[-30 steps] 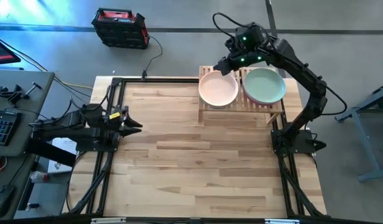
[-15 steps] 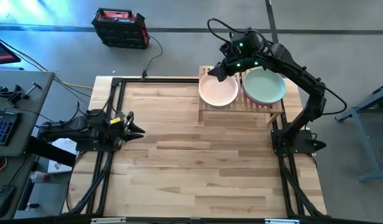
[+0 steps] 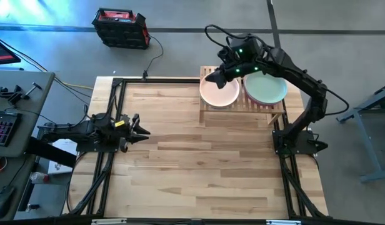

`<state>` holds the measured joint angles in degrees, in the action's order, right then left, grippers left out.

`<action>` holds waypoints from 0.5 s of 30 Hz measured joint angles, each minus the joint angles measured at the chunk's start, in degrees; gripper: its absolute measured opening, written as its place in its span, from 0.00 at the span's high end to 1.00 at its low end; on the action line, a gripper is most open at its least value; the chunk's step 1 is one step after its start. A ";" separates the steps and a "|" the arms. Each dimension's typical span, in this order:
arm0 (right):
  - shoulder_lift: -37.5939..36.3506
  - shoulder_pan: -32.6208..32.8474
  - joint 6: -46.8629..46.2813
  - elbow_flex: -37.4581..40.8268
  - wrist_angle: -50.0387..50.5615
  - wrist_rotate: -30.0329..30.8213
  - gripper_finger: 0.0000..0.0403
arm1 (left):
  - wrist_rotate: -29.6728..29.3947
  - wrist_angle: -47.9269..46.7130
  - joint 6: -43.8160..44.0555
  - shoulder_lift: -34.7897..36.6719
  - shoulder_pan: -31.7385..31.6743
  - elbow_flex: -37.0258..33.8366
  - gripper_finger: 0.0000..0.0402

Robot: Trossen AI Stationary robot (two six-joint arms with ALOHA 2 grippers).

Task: Place and stack plates onto a shelf
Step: Return to Home Position

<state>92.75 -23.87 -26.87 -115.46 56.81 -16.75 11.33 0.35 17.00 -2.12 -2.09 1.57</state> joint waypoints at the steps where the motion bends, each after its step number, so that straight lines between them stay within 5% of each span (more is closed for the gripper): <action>1: -0.17 0.37 0.25 0.00 -0.30 0.01 0.83 | 0.00 -0.08 -0.01 0.01 0.00 -0.03 0.78; 15: -7.96 7.56 11.58 0.01 5.45 9.68 0.83 | -0.10 -0.02 0.80 -0.17 0.00 -0.03 0.78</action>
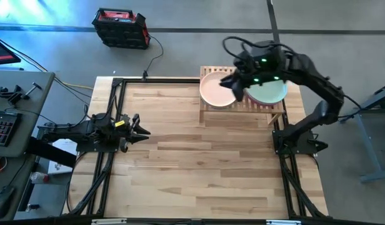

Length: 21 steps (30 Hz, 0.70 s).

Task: Place and stack plates onto a shelf
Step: Return to Home Position

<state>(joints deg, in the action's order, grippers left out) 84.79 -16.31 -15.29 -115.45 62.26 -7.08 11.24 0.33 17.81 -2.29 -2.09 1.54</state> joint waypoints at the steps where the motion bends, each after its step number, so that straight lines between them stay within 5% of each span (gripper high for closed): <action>1: -1.09 0.08 0.78 0.01 1.54 0.94 0.83 | -0.04 -0.01 0.01 0.00 0.00 0.00 0.78; 16: -10.44 6.46 10.41 0.54 9.33 8.43 0.83 | -0.08 -0.03 0.02 -0.02 -0.02 0.00 0.78; 21: -18.08 7.47 10.36 13.28 3.84 8.08 0.83 | -0.08 -0.04 0.02 -0.02 -0.02 0.00 0.78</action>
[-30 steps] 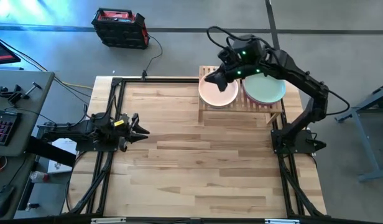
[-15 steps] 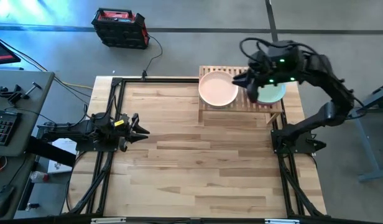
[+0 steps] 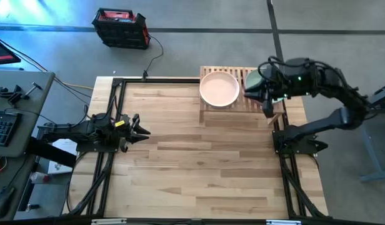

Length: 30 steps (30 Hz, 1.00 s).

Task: Place and stack plates onto a shelf
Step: Return to Home Position

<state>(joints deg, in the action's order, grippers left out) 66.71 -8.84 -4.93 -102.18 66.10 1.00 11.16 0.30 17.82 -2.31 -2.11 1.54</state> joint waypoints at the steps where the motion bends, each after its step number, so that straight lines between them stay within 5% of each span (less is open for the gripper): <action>1: -2.24 -0.02 -0.62 3.59 -2.10 -0.25 0.83 | 0.00 0.00 0.02 0.00 0.00 0.00 0.78; 7: -14.60 0.76 -4.02 22.79 -17.07 -6.10 0.83 | 0.00 0.00 0.00 0.00 0.00 0.00 0.78; 14: -25.93 3.94 -3.63 41.06 -30.09 -5.57 0.83 | 0.00 0.00 0.00 0.00 0.00 0.00 0.78; 30: -49.17 6.01 -3.84 73.07 -48.45 -5.55 0.83 | 0.02 0.00 0.01 0.00 0.00 0.00 0.78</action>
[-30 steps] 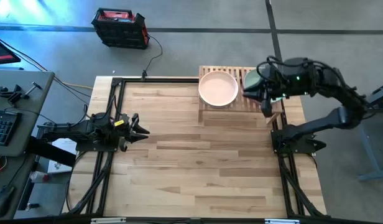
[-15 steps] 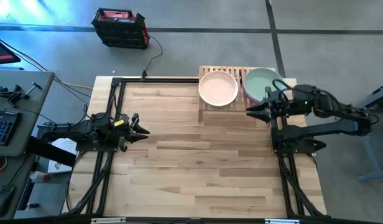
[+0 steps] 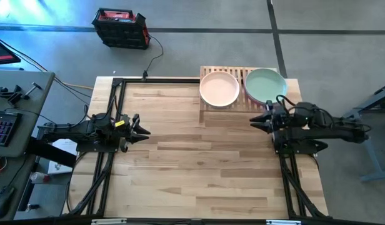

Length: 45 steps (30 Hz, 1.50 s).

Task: Place and stack plates onto a shelf
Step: Return to Home Position

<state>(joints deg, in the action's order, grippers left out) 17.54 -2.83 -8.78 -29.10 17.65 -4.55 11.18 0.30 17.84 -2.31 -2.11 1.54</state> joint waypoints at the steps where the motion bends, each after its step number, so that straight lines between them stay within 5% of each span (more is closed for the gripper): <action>1: -1.61 0.00 0.00 1.59 -0.74 0.02 0.83 | 0.00 -0.01 0.00 0.00 0.00 0.02 0.78; 16: -17.58 -0.02 0.22 14.38 -5.65 -0.09 0.83 | 0.00 -0.02 -0.01 0.00 0.00 0.02 0.78; 33: -17.44 -0.04 -2.02 24.65 -16.00 -2.80 0.83 | 0.04 0.00 -0.01 0.00 0.00 0.04 0.78; 45: -17.27 -0.04 -5.24 26.29 -13.83 -1.49 0.83 | 0.02 0.00 -0.01 0.00 0.00 0.04 0.78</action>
<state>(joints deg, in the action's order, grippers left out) 0.27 -2.87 -14.01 -2.81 3.82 -6.04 11.20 0.30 17.83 -2.31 -2.11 1.58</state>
